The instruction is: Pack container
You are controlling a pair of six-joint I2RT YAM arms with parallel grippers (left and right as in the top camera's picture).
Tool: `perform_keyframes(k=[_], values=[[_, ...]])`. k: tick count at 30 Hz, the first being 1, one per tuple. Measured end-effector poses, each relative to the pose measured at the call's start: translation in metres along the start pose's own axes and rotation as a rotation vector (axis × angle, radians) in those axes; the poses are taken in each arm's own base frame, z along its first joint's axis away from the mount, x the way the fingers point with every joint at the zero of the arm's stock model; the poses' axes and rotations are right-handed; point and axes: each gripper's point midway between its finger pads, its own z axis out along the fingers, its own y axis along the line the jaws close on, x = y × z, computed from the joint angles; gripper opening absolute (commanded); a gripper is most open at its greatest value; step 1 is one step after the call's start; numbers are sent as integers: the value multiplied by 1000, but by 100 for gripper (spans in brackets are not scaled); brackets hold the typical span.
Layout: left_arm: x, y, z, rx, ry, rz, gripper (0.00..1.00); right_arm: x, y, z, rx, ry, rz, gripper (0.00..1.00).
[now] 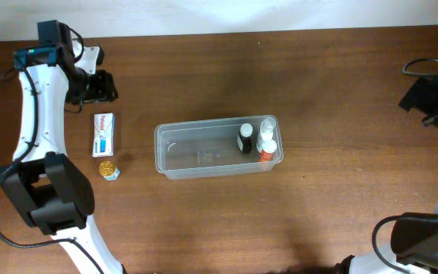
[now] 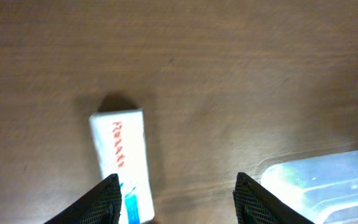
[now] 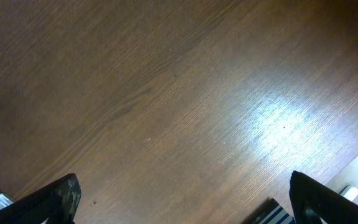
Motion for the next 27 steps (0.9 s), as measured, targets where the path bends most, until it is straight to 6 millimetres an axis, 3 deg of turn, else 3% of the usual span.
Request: perform_keyframes(k=[9,21,27], values=[[23,26,6,-74,98,-65,67,0,0,0,0,0,0,98],[70,48,88,-113,371,-90,71,0,0,0,0,0,0,98],[74,53,96,-134,395,-87,71,0,0,0,0,0,0,98]])
